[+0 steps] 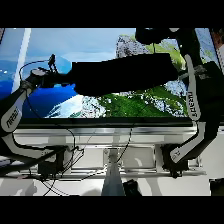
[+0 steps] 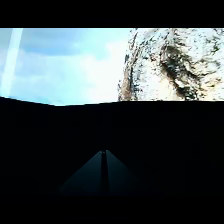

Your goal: Fold the clothes and pants, and hang the long-sleeved shirts on hangers.

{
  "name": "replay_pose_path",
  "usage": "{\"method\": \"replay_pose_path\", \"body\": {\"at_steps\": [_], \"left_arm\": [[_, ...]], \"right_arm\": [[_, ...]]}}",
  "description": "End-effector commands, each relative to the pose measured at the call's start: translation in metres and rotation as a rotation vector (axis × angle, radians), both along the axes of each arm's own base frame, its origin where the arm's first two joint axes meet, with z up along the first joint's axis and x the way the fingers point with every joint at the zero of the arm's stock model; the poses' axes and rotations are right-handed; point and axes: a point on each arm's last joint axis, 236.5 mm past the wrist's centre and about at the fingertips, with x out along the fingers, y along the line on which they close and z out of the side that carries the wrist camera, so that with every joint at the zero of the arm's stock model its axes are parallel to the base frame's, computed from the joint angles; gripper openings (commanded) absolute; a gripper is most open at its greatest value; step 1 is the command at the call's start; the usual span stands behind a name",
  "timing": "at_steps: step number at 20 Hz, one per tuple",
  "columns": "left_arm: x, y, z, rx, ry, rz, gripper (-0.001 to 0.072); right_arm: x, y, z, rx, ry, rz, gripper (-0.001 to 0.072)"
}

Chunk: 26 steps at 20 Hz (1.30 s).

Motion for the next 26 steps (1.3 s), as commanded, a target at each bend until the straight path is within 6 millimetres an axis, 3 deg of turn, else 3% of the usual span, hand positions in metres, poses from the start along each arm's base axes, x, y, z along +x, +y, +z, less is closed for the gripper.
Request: {"method": "replay_pose_path", "body": {"at_steps": [1,5,8,10,12,15,17,19,21,23,26], "left_arm": [[0.012,0.001,0.047,-0.019,-0.080,-0.071,0.0006],[-0.006,-0.006,0.143,-0.001,-0.214,-0.273,0.0007],[-0.013,-0.007,0.203,0.029,-0.349,-0.281,0.0007],[-0.012,-0.001,0.226,0.058,-0.415,-0.249,0.0007],[-0.004,0.010,0.238,0.085,-0.462,-0.195,0.0007],[0.008,0.024,0.244,0.094,-0.492,-0.128,0.0007],[0.008,0.017,0.247,0.072,-0.497,-0.134,0.0007],[0.005,0.000,0.247,0.063,-0.501,-0.165,0.0007],[0.005,-0.026,0.243,0.052,-0.505,-0.202,0.0007],[0.011,-0.060,0.237,0.044,-0.523,-0.221,0.0007],[0.016,-0.142,0.228,-0.093,-0.519,-0.214,0.0007]], "right_arm": [[-0.008,0.030,-0.039,-0.016,0.067,0.054,0.0020],[-0.035,0.099,-0.097,0.019,0.194,0.130,0.0020],[-0.072,0.185,-0.120,0.185,0.304,0.170,0.0019],[-0.105,0.239,-0.125,0.258,0.348,0.228,0.0019],[-0.144,0.281,-0.124,0.273,0.373,0.311,0.0019],[-0.175,0.309,-0.116,0.262,0.363,0.388,0.0019],[-0.163,0.299,-0.111,0.218,0.313,0.389,0.0020],[-0.131,0.266,-0.101,0.146,0.244,0.359,0.0020],[-0.095,0.216,-0.084,0.091,0.194,0.296,0.0020],[-0.061,0.154,-0.061,0.047,0.156,0.211,0.0020],[-0.021,0.050,-0.019,0.034,0.109,0.050,0.0020]]}}
